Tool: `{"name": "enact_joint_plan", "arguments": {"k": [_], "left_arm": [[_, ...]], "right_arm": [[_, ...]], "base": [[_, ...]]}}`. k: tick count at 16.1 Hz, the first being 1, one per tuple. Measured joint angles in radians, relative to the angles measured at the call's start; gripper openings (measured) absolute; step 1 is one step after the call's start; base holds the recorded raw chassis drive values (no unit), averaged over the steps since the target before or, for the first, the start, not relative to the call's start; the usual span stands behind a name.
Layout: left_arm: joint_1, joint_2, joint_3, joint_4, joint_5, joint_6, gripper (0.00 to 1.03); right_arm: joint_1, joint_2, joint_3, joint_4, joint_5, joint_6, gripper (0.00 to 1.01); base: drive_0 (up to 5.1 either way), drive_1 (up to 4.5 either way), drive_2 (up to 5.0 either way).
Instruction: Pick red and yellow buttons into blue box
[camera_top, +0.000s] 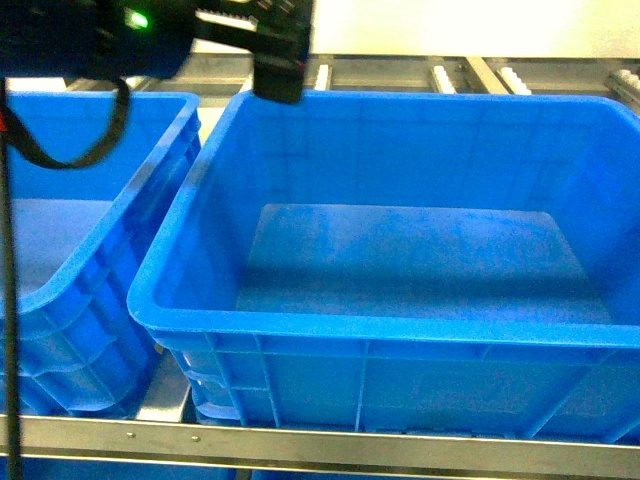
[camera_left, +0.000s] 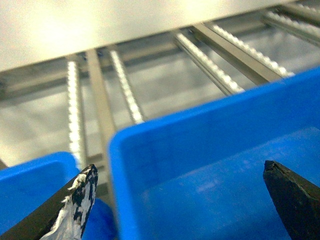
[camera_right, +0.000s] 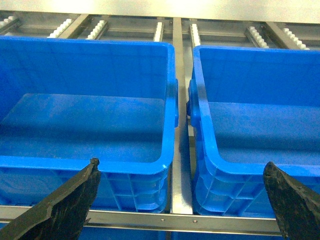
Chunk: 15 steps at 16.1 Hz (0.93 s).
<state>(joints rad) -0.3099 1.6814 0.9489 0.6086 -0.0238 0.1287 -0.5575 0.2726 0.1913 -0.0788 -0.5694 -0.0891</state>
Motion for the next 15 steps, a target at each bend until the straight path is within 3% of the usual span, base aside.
{"name": "enact_joint_plan", "arguments": {"k": [2,3,5,7,11,12,15], "left_arm": [[0.113,-0.099,-0.092,0.092,0.007,-0.042,0.98],[0.186,-0.173,-0.177,0.162,-0.019,-0.063,0.98],[0.287,-0.368,-0.344,0.183,-0.060,-0.100,0.98],[0.263,-0.554,-0.470,0.115,-0.108,-0.108,0.98],[0.260,-0.589,-0.492,0.098,-0.104,-0.122,0.98],[0.300,-0.622,-0.498,0.004,-0.016,-0.122,0.86],[0.311,-0.729,-0.634,0.027,0.021,-0.123,0.54]], "right_arm": [[0.000,0.000,0.000,0.000,0.000,0.000,0.98],[0.000,0.000,0.000,0.000,0.000,0.000,0.98],[0.000,0.000,0.000,0.000,0.000,0.000,0.98],[0.000,0.000,0.000,0.000,0.000,0.000,0.98],[0.000,0.000,0.000,0.000,0.000,0.000,0.98],[0.024,-0.032,-0.034,0.113,0.042,0.025,0.90],[0.197,-0.137,-0.091,0.111,0.197,0.064,0.57]], "base": [[0.0,0.00,0.0],[0.0,0.00,0.0],[0.0,0.00,0.0],[0.0,0.00,0.0],[0.0,0.00,0.0],[0.0,0.00,0.0],[0.0,0.00,0.0]]}}
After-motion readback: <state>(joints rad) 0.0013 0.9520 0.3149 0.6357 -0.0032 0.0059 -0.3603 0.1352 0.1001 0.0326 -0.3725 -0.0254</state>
